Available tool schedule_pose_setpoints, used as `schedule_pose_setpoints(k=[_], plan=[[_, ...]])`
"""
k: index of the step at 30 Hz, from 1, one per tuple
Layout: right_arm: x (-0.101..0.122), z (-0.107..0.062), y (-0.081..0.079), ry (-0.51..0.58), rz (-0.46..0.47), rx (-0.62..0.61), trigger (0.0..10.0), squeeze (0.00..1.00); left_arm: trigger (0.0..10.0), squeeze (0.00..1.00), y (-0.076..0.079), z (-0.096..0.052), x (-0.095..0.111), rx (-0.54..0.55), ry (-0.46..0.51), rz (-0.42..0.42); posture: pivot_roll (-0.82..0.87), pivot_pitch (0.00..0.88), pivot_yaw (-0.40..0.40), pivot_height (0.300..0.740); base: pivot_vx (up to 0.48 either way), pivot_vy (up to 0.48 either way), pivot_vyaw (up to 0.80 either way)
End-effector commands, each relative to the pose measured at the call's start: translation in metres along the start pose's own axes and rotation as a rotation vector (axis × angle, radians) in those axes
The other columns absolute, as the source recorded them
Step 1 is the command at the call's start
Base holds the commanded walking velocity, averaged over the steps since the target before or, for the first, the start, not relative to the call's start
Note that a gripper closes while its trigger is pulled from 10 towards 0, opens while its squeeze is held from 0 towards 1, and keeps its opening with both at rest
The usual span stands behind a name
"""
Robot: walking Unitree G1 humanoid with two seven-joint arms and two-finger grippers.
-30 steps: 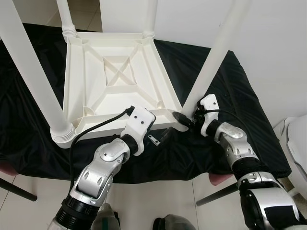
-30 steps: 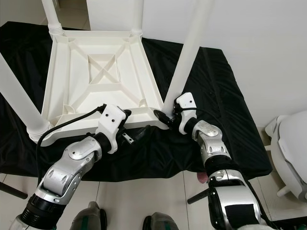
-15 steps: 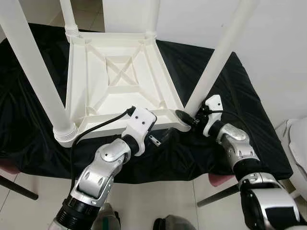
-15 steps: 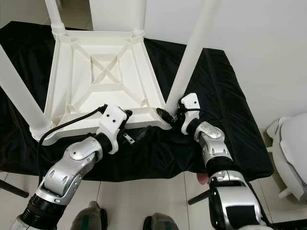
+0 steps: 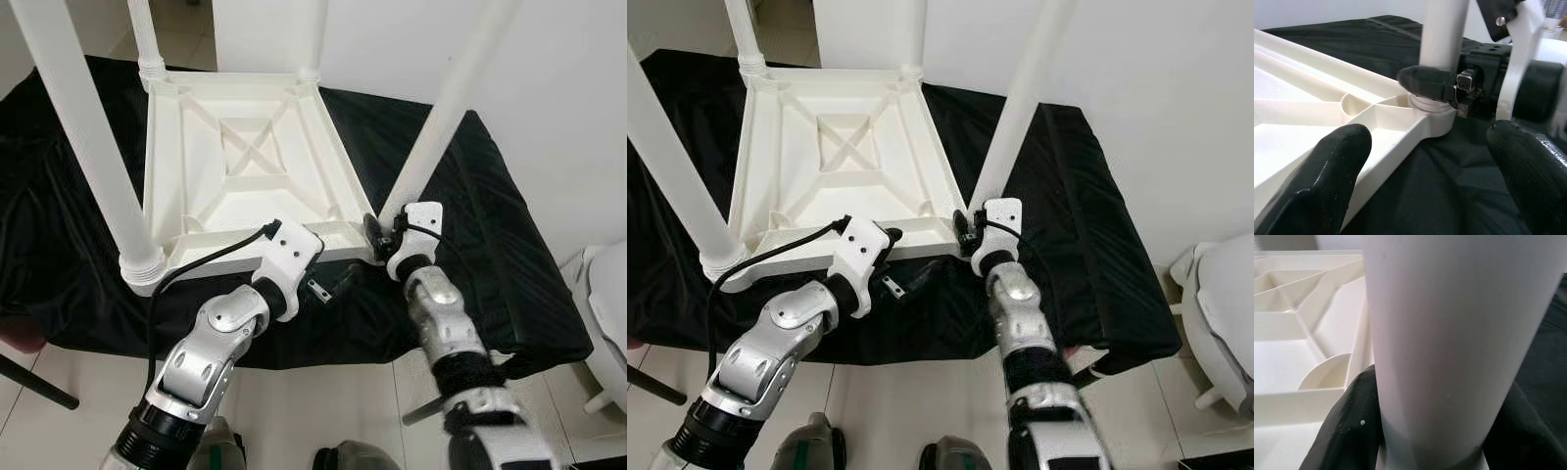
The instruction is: Building children table
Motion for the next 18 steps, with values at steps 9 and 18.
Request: schedule_pose_setpoints(k=[9,18], plan=[[-0.002,-0.008,0.005,-0.02,0.022,-0.066,10.0,1.0,10.0,0.0,0.006,0.001,-0.001,-0.031,0.0,0.002,-0.02,0.0,-0.089,0.74,0.0,0.0,0.0],[0.01,-0.005,0.005,0.016,0.049,0.081,10.0,1.0,10.0,0.0,0.006,0.002,-0.001,-0.031,0.0,0.005,-0.02,0.0,-0.09,0.74,0.0,0.0,0.0]])
Point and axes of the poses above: a point about 5 cm out from each wrist's last joint towards the gripper, its own z axis pointing out of the wrist towards the gripper, its own x axis along the axis of the wrist's last joint, y = z × x, the point moved 2 cm from there along z, pointing out of the wrist towards the gripper, and after that the axes turned 1 degree about z, right-handed, at the moved point
